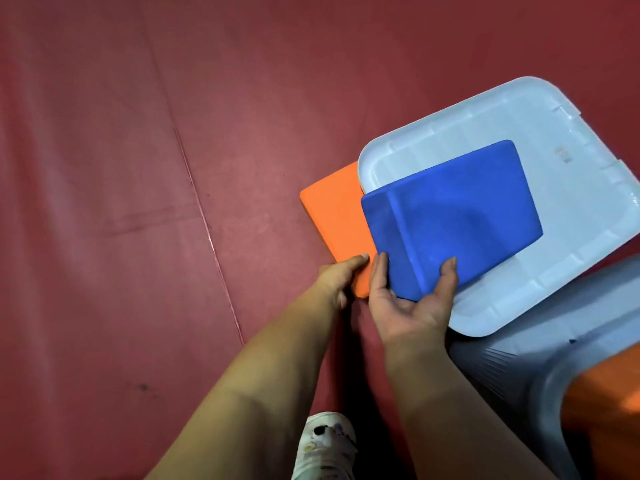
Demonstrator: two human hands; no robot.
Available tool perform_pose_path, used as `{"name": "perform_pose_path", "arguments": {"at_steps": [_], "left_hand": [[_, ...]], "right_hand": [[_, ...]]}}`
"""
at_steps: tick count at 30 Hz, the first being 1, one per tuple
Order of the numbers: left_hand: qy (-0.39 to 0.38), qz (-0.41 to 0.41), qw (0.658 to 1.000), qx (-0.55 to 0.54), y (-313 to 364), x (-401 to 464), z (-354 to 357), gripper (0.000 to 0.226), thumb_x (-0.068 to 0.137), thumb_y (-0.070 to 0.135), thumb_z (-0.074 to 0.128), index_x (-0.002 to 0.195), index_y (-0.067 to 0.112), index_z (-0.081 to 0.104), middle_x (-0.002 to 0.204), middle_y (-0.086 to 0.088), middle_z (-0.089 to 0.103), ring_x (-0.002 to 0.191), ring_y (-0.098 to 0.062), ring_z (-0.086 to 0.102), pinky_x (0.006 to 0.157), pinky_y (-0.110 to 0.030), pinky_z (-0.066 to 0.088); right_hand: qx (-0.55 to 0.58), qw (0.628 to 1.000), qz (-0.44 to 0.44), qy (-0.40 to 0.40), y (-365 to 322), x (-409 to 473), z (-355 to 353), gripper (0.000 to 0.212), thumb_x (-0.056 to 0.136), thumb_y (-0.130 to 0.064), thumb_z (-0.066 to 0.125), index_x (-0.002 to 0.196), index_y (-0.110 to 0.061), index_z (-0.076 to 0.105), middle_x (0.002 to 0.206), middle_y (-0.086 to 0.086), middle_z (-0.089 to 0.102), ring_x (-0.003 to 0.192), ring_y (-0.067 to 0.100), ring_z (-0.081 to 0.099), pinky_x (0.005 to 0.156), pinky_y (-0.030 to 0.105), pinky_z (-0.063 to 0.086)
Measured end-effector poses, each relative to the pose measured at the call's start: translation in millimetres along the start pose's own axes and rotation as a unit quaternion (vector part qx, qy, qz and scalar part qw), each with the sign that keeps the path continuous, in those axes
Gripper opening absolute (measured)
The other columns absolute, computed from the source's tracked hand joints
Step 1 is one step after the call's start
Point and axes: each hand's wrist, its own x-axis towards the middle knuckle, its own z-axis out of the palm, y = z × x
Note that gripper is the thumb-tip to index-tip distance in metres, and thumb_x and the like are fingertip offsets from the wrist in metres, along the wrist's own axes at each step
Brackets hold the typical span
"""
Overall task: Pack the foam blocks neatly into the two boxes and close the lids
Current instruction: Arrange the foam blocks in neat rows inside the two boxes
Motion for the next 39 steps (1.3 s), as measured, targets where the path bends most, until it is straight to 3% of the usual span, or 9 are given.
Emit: {"name": "perform_pose_path", "arguments": {"at_steps": [4,8,12,16,19,23,25,32,39], "left_hand": [[-0.002,0.004,1.0,0.004,7.6,-10.7,2.3,0.119,0.027,0.038,0.098,0.129,0.007,0.047,0.118,-0.013,0.066,0.097,-0.026,0.069,0.073,-0.046,0.059],[0.091,0.054,0.993,0.056,10.8,-48.3,5.2,0.09,0.053,0.041,0.09,0.115,0.018,0.028,0.113,-0.009,0.056,0.104,-0.026,0.062,0.089,-0.05,0.053],[0.2,0.142,0.948,0.202,12.9,-77.2,-20.6,0.101,0.058,0.053,0.082,0.138,0.027,0.026,0.137,-0.011,0.037,0.125,-0.028,0.044,0.106,-0.041,0.04],[0.229,0.196,0.907,0.295,23.3,-124.5,-53.4,0.1,0.046,0.069,0.066,0.135,0.058,0.022,0.138,0.0,0.051,0.126,-0.028,0.047,0.107,-0.045,0.038],[0.262,0.219,0.869,0.358,30.4,-170.2,-68.4,0.089,0.06,0.06,0.071,0.137,0.058,0.026,0.137,0.001,0.049,0.129,-0.03,0.039,0.108,-0.045,0.029],[0.221,0.321,0.868,0.307,36.2,-217.5,-78.8,0.094,0.052,0.064,0.068,0.138,0.056,0.03,0.137,0.004,0.05,0.128,-0.023,0.041,0.106,-0.031,0.029],[0.206,0.354,0.871,0.271,42.9,-235.5,-74.5,0.092,0.05,0.066,0.069,0.133,0.062,0.029,0.135,0.006,0.051,0.127,-0.022,0.044,0.109,-0.039,0.035],[0.095,0.44,0.867,0.216,66.5,-306.8,-36.4,0.08,0.051,0.064,0.076,0.116,0.078,0.031,0.138,0.011,0.048,0.124,-0.016,0.05,0.102,-0.048,0.045],[-0.053,0.516,0.822,0.233,55.6,-399.2,32.1,0.085,0.051,0.062,0.076,0.124,0.067,0.034,0.139,0.01,0.047,0.122,-0.018,0.052,0.1,-0.049,0.046]], "right_hand": [[0.005,1.0,0.017,0.002,-4.4,7.3,-3.5,0.078,0.055,-0.036,0.081,0.125,-0.011,0.059,0.123,0.018,0.059,0.112,0.034,0.058,0.074,0.04,0.058],[-0.001,0.999,0.038,-0.001,-4.9,6.4,0.9,0.076,0.055,-0.035,0.08,0.124,-0.012,0.06,0.122,0.015,0.06,0.111,0.032,0.058,0.074,0.039,0.057],[-0.005,0.999,0.049,0.012,3.6,5.9,11.2,0.068,0.064,-0.037,0.08,0.125,-0.014,0.059,0.124,0.014,0.057,0.11,0.031,0.058,0.069,0.037,0.058],[-0.063,0.994,0.076,0.038,11.9,-1.8,24.2,0.066,0.066,-0.041,0.078,0.124,-0.017,0.058,0.123,0.011,0.058,0.108,0.029,0.059,0.065,0.035,0.058],[-0.126,0.989,0.073,0.037,14.0,-22.0,45.5,0.056,0.066,-0.04,0.078,0.117,-0.023,0.063,0.119,0.002,0.063,0.108,0.024,0.06,0.07,0.035,0.058],[-0.211,0.977,0.038,-0.003,22.7,-70.4,76.7,0.027,0.074,-0.035,0.075,0.091,-0.019,0.062,0.099,0.001,0.063,0.107,0.021,0.06,0.09,0.035,0.052],[-0.215,0.976,0.033,-0.03,24.4,-100.6,84.6,0.026,0.074,-0.032,0.077,0.09,-0.018,0.062,0.097,0.005,0.062,0.106,0.023,0.059,0.092,0.037,0.051],[-0.166,0.984,0.015,-0.068,-22.6,-207.0,68.5,0.054,0.067,-0.028,0.083,0.114,-0.012,0.062,0.116,0.016,0.059,0.107,0.034,0.059,0.079,0.042,0.055],[-0.16,0.972,-0.142,-0.095,-148.3,-340.9,0.2,0.025,0.076,-0.026,0.074,0.095,-0.015,0.061,0.1,0.011,0.064,0.1,0.029,0.06,0.079,0.045,0.054]]}}
